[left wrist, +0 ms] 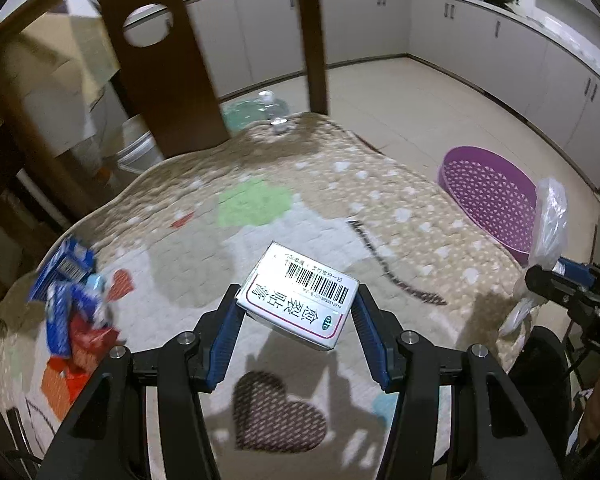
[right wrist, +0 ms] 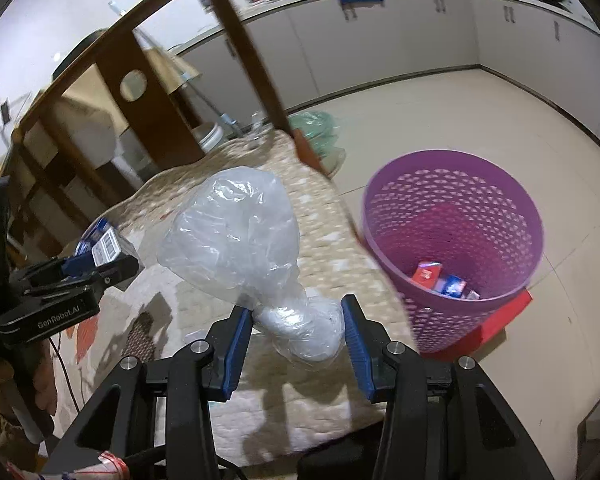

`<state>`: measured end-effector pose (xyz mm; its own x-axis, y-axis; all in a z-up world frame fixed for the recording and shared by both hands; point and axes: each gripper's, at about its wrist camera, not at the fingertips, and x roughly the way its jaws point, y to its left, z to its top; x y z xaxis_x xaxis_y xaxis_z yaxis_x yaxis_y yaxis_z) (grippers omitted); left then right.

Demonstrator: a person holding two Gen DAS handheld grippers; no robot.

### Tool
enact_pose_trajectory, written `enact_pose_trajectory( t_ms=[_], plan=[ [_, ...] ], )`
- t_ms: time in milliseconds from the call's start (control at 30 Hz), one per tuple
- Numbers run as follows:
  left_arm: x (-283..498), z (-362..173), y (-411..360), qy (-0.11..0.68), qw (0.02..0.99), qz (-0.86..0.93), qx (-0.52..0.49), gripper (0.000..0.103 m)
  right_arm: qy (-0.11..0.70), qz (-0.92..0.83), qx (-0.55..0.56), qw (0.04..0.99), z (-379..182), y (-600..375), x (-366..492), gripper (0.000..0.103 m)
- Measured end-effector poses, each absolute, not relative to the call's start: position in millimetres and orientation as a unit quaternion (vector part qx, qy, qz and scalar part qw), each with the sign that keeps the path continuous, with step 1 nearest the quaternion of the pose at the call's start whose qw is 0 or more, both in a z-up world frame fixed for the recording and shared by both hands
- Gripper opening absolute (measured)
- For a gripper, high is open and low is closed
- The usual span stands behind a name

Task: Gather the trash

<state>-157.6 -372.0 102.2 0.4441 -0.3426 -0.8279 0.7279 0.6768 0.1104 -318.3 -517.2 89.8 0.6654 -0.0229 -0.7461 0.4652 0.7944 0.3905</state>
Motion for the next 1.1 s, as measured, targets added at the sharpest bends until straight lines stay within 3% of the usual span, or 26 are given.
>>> enact_pose_trajectory(
  t_ms=[633, 867, 1033, 1100],
  plan=[
    [-182, 117, -493, 0.400, 0.776, -0.427, 0.234, 0.054, 0.334, -0.244, 0.343, 0.843, 76, -617, -372, 0.049],
    [-188, 100, -548, 0.431, 0.746, -0.461, 0.215, 0.054, 0.325, -0.260, 0.355, 0.837, 64, -644, -377, 0.050],
    [-182, 94, -579, 0.444, 0.735, -0.473, 0.197, 0.055, 0.321, -0.261, 0.359, 0.836, 58, -653, -376, 0.052],
    [-181, 94, -584, 0.448, 0.732, -0.477, 0.189, 0.060, 0.318, -0.260, 0.365, 0.835, 55, -656, -376, 0.058]
  ],
)
